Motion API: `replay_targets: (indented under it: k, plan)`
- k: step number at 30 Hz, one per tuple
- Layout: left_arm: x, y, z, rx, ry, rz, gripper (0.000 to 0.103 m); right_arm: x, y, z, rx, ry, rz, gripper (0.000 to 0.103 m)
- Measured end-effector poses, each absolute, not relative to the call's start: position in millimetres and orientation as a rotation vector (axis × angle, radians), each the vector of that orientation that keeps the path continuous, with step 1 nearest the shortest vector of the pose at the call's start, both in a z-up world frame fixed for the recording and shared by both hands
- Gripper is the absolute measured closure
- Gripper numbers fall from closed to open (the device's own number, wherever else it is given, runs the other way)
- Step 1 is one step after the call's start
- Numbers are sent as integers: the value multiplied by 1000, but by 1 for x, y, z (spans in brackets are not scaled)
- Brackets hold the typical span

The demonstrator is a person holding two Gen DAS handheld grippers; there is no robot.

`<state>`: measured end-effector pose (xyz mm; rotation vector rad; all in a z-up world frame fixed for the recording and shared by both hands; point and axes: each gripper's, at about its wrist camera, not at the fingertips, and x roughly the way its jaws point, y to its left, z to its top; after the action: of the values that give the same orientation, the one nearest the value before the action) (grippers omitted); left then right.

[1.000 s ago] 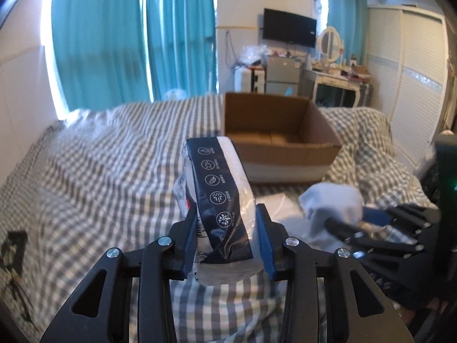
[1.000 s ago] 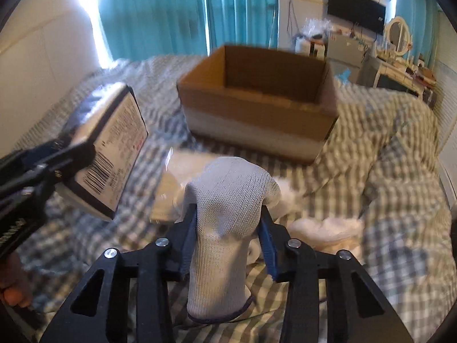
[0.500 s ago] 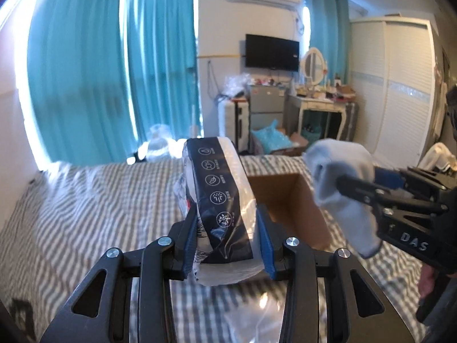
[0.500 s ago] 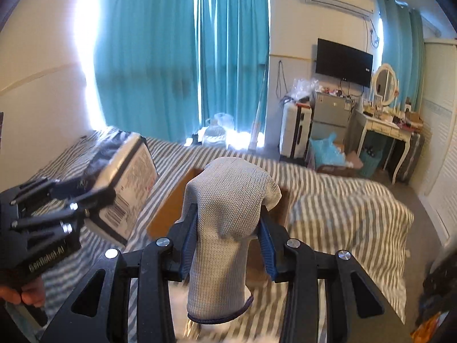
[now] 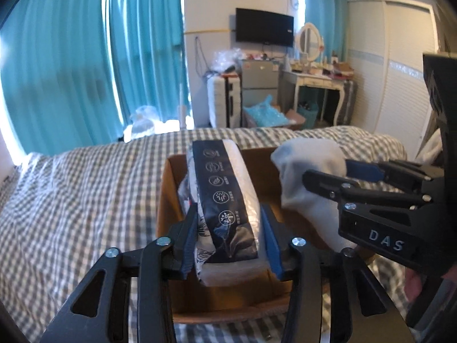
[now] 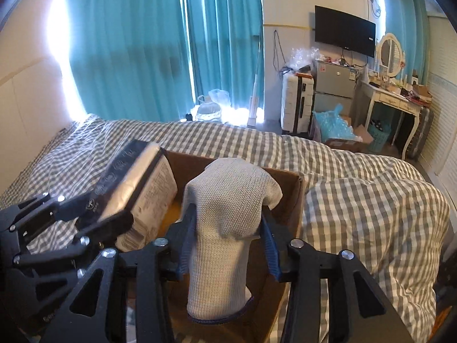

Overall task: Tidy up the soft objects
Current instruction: 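Carry tissue pack and sock into the cardboard box with both tools and release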

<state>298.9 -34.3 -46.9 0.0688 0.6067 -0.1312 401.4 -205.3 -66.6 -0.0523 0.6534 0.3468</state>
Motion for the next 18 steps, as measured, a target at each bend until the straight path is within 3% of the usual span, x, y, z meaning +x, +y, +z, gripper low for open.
replay_targets:
  k: [2, 3, 7, 10, 14, 18]
  plan:
    - [300, -37, -43, 97, 595, -91, 43, 405, -207, -75, -55, 649, 356, 34]
    - [299, -37, -40, 102, 593, -76, 38, 407, -208, -77, -53, 645, 359, 30]
    - [288, -29, -21, 100, 577, -30, 37, 400, -218, -66, -32, 597, 339, 27]
    - [257, -26, 10, 112, 525, -37, 33, 391, -230, -47, -9, 584, 334, 16]
    - [210, -26, 49, 147, 433, 6, 20, 353, -242, -7, -47, 528, 326, 0]
    - [164, -23, 77, 169, 389, 12, 18, 306, -246, 29, -146, 489, 343, 0]
